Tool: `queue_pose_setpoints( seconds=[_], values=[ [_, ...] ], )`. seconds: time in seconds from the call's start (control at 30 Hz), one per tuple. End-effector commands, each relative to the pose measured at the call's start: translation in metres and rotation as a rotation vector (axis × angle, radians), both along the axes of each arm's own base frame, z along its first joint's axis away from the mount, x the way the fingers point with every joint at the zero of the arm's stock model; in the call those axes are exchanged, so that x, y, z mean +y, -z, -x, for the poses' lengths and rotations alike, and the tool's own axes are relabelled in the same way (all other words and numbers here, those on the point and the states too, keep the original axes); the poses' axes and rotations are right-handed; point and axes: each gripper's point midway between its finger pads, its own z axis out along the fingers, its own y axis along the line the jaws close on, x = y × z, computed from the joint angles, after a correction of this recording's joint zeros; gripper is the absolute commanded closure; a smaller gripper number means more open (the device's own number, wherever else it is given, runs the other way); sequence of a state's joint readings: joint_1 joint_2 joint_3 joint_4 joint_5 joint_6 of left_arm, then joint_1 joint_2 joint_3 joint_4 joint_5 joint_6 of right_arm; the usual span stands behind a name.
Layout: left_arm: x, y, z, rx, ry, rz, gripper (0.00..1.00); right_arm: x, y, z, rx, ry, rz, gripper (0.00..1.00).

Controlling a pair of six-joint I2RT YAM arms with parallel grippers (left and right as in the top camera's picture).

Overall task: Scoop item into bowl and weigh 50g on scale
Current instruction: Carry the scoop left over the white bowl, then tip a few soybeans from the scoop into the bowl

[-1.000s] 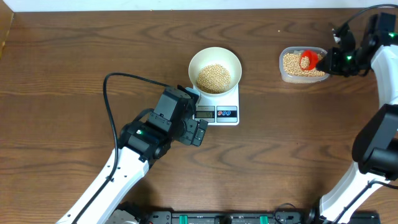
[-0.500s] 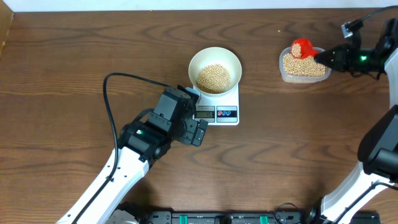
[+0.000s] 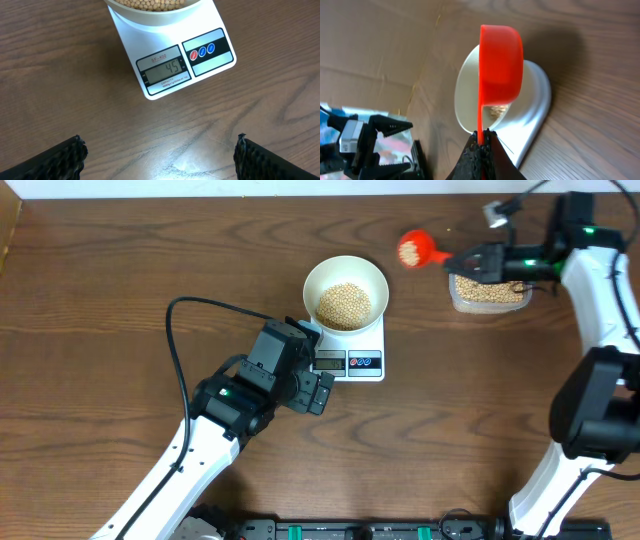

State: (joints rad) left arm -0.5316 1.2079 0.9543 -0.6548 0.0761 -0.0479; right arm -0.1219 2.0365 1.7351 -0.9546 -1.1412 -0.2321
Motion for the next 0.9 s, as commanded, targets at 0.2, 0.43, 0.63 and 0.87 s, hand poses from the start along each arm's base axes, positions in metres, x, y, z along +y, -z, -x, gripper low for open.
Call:
queue_pose_setpoints(
  seconds=[0.2, 0.43, 0.63, 0.87],
  values=[
    [0.003, -0.002, 0.001, -0.010, -0.002, -0.007, 0.04, 0.060, 0.009, 0.006, -0.057, -0.117, 0.137, 0.99],
    [0.003, -0.002, 0.001, -0.010, -0.002, -0.007, 0.04, 0.088, 0.020, 0.009, -0.093, -0.157, 0.272, 0.99],
    [0.003, -0.002, 0.001, -0.010, -0.002, -0.007, 0.04, 0.103, 0.025, 0.007, -0.140, -0.167, 0.399, 0.99],
    [0.003, -0.002, 0.001, -0.010, -0.002, -0.007, 0.04, 0.115, 0.027, 0.003, -0.203, -0.156, 0.567, 0.99]
  ],
)
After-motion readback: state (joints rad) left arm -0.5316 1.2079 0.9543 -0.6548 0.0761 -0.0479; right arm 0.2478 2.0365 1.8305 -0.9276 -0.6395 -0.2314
